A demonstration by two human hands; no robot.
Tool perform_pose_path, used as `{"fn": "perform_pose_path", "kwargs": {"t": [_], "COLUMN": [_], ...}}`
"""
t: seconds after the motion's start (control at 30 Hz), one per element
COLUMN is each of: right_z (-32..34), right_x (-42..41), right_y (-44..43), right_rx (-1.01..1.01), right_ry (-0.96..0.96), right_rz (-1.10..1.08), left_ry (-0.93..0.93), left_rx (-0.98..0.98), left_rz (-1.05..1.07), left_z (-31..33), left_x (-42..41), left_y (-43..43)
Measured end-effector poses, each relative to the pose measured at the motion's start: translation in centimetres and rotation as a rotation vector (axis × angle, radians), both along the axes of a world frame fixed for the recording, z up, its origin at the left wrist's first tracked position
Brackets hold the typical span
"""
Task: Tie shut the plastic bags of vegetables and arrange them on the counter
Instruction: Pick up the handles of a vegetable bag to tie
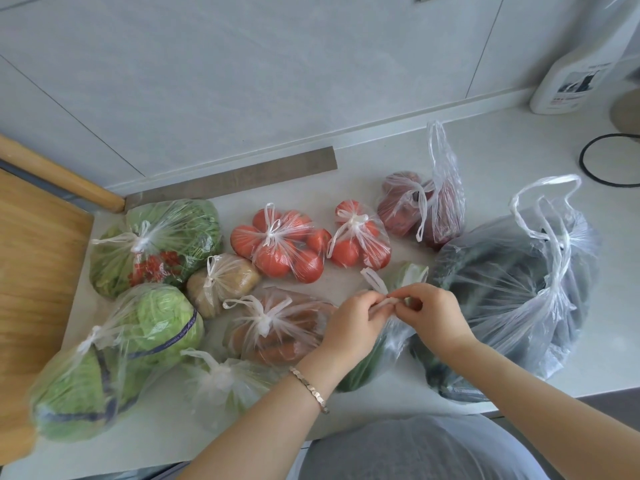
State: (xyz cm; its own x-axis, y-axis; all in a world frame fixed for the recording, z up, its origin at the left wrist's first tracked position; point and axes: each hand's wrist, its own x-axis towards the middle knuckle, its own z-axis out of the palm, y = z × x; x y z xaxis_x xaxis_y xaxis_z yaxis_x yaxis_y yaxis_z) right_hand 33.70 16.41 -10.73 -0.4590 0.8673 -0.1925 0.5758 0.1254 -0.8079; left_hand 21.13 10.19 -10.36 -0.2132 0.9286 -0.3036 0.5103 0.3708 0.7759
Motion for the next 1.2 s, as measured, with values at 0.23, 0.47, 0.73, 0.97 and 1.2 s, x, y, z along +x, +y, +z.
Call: {"fn": "perform_pose_path", "kwargs": {"t": [0.23, 0.47, 0.73, 0.97, 1.2], "right_z": [0.1, 1.6, 1.0, 0.6, 0.0], "right_x": [0.5, 0.7, 1.2, 0.4, 0.3], "right_y": [0.7, 1.9, 2.5, 1.3, 1.3], "right_rx": [-0.279, -0.509, -1.101, -0.217, 0.642], "right_ry": [0.065, 0.069, 0.478, 0.137, -0.042], "right_rz": [-0.074, 0.037, -0.081, 0.168, 0.37], "left_ry": [0.375, 0.478, 0.276, -0.558, -0.568], "left_rx": [0.195, 0.305, 0.298, -0.28, -0.304], "left_rz": [-0.189, -0.162, -0.126, 0.228, 0.164], "left_z": [-0.6, -1.0, -0.4, 0.2, 1.2], "left_x": [0.1, 0.1, -1.0, -1.0, -1.8], "left_y": [0.1, -0.6, 0.0, 0.5, 0.9]}}
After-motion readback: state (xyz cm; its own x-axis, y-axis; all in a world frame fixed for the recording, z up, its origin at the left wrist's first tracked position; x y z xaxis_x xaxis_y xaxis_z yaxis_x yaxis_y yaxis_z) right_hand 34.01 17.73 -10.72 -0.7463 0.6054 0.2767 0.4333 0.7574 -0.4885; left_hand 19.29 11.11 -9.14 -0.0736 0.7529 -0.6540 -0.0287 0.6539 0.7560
